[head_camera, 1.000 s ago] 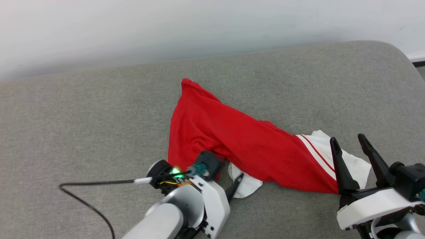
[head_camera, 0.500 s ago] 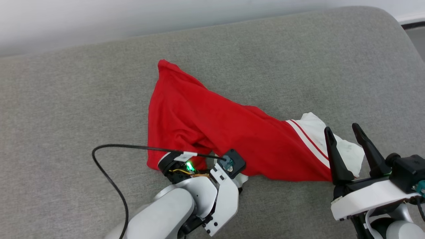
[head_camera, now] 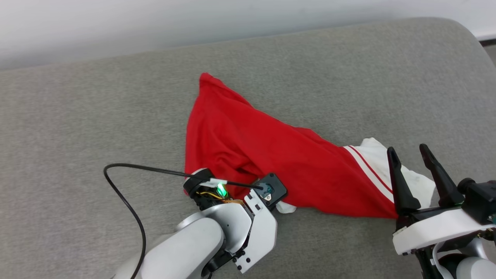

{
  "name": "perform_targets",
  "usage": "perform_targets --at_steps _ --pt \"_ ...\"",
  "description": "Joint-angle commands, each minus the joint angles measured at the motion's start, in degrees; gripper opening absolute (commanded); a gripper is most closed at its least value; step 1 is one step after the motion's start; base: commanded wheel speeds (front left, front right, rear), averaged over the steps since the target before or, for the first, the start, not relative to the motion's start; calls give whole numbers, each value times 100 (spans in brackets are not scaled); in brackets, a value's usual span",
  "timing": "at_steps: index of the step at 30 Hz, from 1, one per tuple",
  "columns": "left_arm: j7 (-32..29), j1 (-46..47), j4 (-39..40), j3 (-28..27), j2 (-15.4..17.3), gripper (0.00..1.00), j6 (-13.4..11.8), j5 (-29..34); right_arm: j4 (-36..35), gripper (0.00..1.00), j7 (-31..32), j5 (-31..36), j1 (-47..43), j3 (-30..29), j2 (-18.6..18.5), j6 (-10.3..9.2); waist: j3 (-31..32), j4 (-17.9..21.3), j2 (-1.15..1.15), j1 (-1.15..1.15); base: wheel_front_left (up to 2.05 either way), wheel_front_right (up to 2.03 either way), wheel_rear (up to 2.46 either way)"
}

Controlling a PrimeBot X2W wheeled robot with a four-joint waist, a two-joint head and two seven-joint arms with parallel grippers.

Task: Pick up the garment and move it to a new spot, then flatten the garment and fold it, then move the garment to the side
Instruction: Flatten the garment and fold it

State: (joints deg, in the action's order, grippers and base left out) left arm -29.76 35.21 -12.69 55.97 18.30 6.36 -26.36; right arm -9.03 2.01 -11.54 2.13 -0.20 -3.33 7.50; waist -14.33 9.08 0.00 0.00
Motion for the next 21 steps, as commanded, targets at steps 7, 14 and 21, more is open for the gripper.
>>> perform_targets --at_steps 7,14,21 --pt "285 -250 802 -161 323 0 -320 131 -143 100 135 65 -157 -137 -26 -2 422 -637 0 0 0 0 0" --pt "303 -760 1539 -583 885 0 -948 7 -275 100 283 96 -337 -283 -24 -2 615 -1020 0 0 0 0 0" --pt "382 -1721 1771 -1244 1451 0 -1817 -465 -347 100 390 75 -466 -333 -11 -2 703 -1117 0 0 0 0 0"
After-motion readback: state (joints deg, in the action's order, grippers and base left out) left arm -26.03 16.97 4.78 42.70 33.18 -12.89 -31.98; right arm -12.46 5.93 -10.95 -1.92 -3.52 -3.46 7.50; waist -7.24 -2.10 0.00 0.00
